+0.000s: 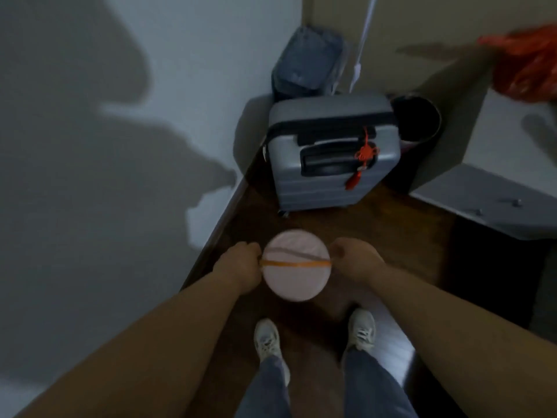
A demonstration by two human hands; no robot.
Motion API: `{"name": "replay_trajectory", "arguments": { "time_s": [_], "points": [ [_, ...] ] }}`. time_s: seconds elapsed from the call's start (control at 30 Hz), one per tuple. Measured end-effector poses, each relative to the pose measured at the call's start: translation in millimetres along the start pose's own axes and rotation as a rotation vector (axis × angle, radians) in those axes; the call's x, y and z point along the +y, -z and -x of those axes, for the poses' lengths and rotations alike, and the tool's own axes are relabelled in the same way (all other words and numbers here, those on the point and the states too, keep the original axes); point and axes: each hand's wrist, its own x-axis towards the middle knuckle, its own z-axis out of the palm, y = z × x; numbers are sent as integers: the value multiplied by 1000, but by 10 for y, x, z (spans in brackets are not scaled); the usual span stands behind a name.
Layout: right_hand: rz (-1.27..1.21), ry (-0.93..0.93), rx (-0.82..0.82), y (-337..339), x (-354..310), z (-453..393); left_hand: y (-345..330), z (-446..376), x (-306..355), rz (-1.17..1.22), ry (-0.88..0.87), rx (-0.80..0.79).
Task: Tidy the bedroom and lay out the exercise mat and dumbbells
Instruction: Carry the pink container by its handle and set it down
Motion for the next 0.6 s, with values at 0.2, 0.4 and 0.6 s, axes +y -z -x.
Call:
{"name": "replay_trajectory", "arguments": {
  "time_s": [0.2,0.4,0.6],
  "points": [
    [-76,-25,38,-617,41,-10,-365,-199,-208,-53,-102,-29],
    [-35,-6,67,-1233,309,-812,-1154,-1035,-360,-168,-222,-44],
    [187,-21,-8,-1962,625,-1712,-1873,-1916,-461,-259,-276,-144]
  ]
}}
